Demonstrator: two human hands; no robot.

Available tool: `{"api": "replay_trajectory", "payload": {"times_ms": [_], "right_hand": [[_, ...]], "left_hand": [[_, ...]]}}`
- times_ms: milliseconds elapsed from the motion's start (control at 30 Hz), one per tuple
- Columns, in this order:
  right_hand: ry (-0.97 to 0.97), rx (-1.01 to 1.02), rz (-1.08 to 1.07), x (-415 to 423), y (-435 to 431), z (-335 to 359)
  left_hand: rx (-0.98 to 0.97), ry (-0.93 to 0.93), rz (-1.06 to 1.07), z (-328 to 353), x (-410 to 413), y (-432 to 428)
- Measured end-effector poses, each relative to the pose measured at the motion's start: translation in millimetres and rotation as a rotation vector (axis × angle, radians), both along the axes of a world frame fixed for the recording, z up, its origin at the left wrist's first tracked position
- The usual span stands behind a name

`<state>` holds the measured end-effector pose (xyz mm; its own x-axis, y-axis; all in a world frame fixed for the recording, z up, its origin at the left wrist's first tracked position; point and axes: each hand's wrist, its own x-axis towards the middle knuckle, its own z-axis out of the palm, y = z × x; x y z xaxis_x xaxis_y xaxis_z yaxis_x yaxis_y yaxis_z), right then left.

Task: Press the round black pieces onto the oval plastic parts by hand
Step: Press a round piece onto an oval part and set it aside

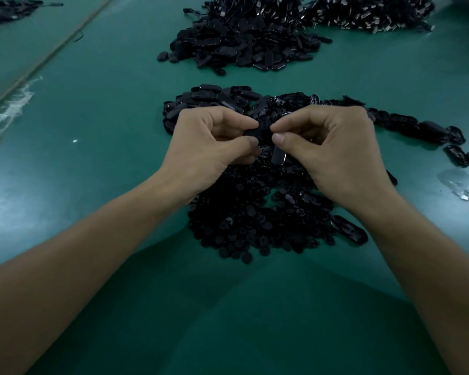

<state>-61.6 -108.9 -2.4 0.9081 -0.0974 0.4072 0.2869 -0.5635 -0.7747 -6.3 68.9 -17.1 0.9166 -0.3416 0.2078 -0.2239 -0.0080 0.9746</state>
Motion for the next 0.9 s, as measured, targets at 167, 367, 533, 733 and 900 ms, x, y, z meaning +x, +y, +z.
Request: {"api": "replay_trajectory", "payload": {"times_ms": [167,367,533,733,900], "right_hand": [[0.002,0.030,-0.026,0.2,2.4,0.2],[0.027,-0.021,-0.016,-1.8,5.4,0.0],[0.027,-0.040,0.000,-2.4,6.1,-0.7],[0.038,-0.086,0.022,-3.1,2.7,2.2],[0.064,-0.107,0.018,-3.7,0.8,3.4]], "left_hand": [[-0.012,-0.007,-0.018,1.7,-2.9,-1.6],[-0.004,-0.027,-0.040,1.4,-3.8,-1.0],[0.028,-0.070,-0.054,-0.5,-2.8,-0.4],[0.134,-0.166,-0.065,-1.3,-1.3,0.6],[0.229,-0.253,-0.050,-1.5,-2.6,-1.0]]}}
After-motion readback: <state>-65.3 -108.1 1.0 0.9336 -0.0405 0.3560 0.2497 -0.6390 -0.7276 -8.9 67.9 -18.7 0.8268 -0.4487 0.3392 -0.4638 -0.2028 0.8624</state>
